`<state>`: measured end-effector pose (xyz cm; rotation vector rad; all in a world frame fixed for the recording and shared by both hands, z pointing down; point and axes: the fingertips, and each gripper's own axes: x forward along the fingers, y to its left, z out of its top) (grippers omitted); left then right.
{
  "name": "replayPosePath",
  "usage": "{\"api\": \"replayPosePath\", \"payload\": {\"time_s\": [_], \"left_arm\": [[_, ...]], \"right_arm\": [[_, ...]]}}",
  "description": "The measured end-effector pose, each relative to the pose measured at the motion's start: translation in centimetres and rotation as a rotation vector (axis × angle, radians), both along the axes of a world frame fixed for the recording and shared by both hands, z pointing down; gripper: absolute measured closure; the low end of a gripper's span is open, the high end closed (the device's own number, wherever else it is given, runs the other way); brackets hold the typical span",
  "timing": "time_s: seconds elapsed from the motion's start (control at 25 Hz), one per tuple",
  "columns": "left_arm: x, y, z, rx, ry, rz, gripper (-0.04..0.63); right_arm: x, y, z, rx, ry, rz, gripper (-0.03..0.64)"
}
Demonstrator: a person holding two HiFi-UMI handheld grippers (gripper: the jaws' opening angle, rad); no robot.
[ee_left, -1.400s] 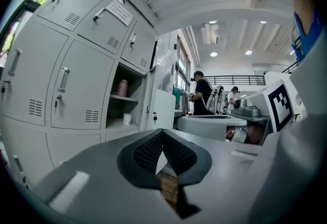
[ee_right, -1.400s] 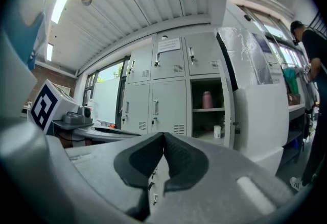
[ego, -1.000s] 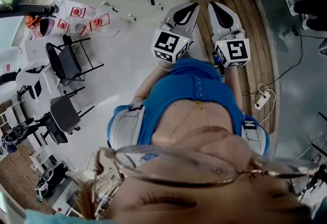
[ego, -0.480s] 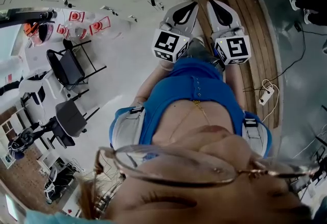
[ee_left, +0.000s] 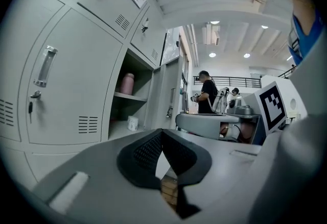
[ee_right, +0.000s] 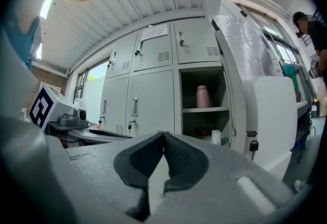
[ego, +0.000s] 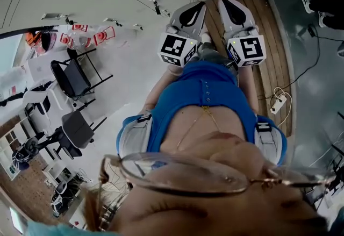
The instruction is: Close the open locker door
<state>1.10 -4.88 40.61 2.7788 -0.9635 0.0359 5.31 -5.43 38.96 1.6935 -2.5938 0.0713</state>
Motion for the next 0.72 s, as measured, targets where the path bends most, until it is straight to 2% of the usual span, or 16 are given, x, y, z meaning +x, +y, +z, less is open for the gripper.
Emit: {"api": "replayPosePath", "payload": {"time_s": [0.2,0.4,0.56,0.72], "left_arm": [[1.6,-2.8,-0.6,0.004,0.003,-0.006,0.607],[3.5,-4.5,-0.4,0.0,-0.008,-0.001,0.607],[5.1,-5.7,-0.4,0.0,-0.003,0.002,0.607],[6.6,-6.3,-0.4,-0.001,0.003,0.007,0.607]], "right_arm": [[0.7,-2.2,-0.8,0.023,-0.015,-0.05,0.617],[4.0,-2.9,-2.0,0.037,-0.096,-0.065,0.617],[7.0,-3.4,-2.6,0.052,-0.041,-0.042,0.617],[9.6,-3.9,-3.5,0.075,-0.047,-0.04,0.617]]}}
